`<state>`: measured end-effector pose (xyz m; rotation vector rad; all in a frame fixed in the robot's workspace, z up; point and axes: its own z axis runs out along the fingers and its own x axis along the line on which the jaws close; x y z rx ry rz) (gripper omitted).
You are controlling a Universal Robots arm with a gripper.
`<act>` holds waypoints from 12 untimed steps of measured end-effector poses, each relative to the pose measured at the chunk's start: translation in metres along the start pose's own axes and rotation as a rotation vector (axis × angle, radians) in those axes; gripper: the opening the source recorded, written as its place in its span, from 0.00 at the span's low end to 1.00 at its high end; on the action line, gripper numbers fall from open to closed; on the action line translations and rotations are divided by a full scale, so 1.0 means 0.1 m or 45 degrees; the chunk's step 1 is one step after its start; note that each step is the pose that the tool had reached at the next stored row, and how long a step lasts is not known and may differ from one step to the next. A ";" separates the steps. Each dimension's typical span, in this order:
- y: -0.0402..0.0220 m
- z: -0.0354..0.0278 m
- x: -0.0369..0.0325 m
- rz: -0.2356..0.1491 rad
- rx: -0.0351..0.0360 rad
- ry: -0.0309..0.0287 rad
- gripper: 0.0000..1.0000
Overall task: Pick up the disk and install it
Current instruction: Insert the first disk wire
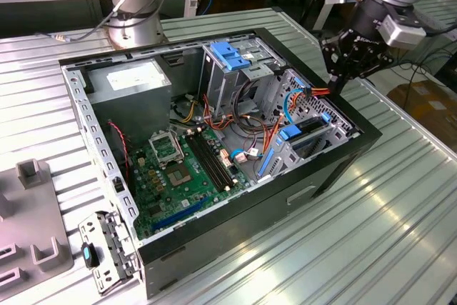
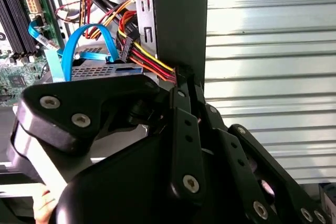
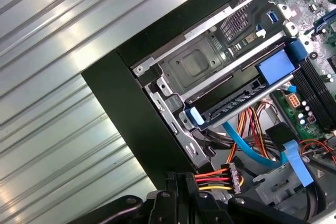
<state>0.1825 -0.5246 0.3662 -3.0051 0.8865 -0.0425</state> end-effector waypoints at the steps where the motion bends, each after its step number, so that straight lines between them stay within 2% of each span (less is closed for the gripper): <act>1: 0.000 -0.014 0.000 0.000 -0.0001 0.0001 0.17; 5: -0.001 -0.017 0.001 0.000 -0.0017 0.0012 0.17; 6: 0.015 -0.018 -0.025 0.000 -0.0018 0.0013 0.17; 7: 0.066 -0.020 -0.103 0.000 -0.0017 0.0011 0.17; 12: 0.093 -0.022 -0.145 0.018 -0.0022 0.0015 0.17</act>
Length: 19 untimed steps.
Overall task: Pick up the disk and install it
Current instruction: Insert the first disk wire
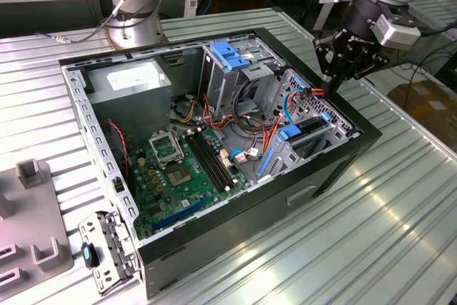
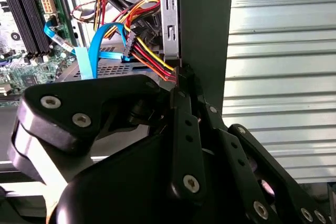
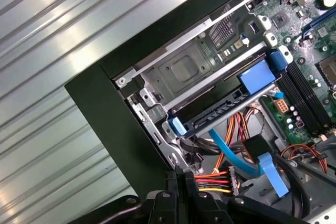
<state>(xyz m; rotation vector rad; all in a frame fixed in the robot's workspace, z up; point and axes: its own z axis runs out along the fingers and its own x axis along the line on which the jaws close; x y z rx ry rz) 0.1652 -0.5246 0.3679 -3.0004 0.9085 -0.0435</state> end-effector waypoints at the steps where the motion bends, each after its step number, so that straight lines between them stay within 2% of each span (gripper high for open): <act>1: 0.003 0.000 -0.004 0.007 -0.0002 0.0001 0.17; 5: 0.004 0.000 -0.006 0.053 -0.0018 0.0010 0.17; 19: 0.004 0.000 -0.006 0.057 -0.0025 0.0015 0.17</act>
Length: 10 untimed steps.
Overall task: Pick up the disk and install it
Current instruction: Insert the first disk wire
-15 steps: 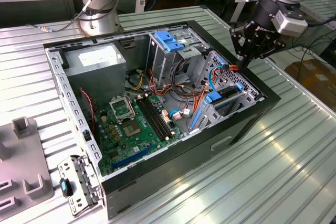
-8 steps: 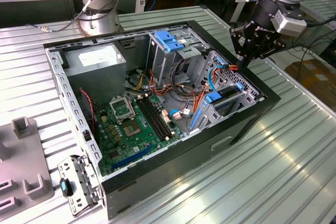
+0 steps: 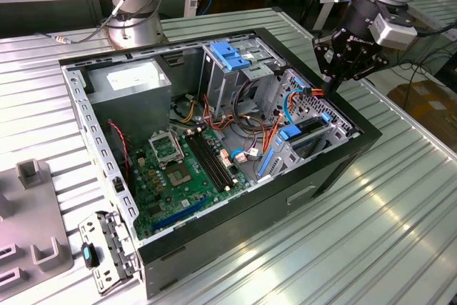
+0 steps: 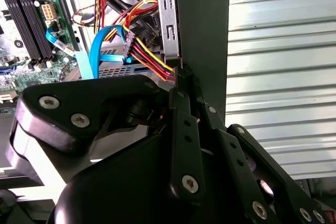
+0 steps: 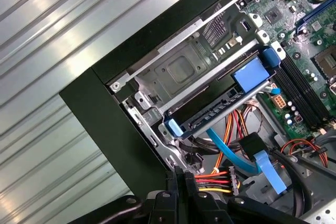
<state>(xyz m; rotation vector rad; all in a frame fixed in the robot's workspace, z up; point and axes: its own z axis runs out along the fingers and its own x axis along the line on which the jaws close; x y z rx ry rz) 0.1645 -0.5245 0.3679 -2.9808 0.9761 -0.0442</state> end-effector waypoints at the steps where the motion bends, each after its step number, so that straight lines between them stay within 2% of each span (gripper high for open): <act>1: 0.000 0.000 0.000 0.003 0.0000 0.0001 0.17; 3: 0.000 0.000 0.000 0.020 -0.0005 0.0003 0.17; 5: 0.000 0.000 0.000 0.059 -0.0014 0.0007 0.17; 7: 0.000 0.001 0.000 0.131 -0.0032 0.0017 0.17; 10: 0.002 0.000 -0.004 0.160 -0.0040 0.0021 0.17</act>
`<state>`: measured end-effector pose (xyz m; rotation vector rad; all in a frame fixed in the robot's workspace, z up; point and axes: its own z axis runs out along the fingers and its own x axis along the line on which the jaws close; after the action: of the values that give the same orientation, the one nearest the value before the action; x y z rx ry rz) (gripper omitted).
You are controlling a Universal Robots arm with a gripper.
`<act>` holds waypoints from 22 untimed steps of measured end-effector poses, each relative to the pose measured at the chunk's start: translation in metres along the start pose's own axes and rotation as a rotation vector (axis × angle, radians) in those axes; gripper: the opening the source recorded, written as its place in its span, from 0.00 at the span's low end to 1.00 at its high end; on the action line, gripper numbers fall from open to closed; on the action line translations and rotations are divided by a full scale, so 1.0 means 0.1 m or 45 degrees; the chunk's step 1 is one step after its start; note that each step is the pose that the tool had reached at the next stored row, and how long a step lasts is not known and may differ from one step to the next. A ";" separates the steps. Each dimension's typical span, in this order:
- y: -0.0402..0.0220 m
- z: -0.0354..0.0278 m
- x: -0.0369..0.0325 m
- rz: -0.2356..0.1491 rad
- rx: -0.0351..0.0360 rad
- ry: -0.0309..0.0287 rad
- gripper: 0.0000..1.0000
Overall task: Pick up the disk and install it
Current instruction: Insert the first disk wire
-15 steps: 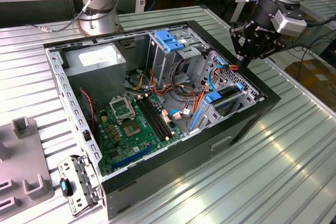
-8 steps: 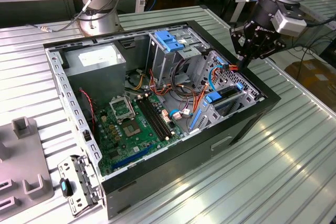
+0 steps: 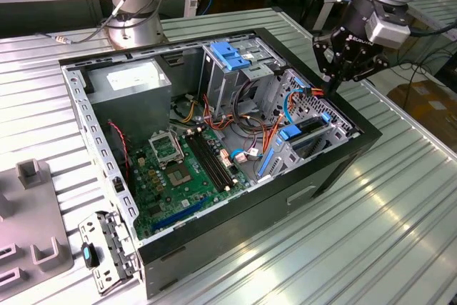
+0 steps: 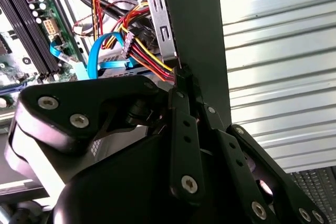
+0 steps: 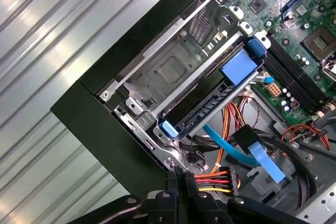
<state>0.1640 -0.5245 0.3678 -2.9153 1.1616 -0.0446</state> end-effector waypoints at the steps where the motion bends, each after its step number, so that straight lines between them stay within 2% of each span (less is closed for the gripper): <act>1: 0.006 -0.001 -0.007 0.001 -0.0002 0.0001 0.17; 5: 0.038 -0.001 -0.039 0.001 0.0000 -0.0002 0.17; 9: 0.042 -0.001 -0.043 0.010 -0.0002 0.0001 0.17; 15: 0.042 -0.002 -0.043 0.088 -0.0022 0.0012 0.17; 18: 0.042 -0.001 -0.043 0.141 -0.0035 0.0019 0.17; 19: 0.042 -0.001 -0.043 0.173 -0.0043 0.0023 0.17; 22: 0.042 -0.001 -0.043 0.182 -0.0046 0.0024 0.17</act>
<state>0.1580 -0.5245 0.3678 -2.8266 1.3680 -0.0448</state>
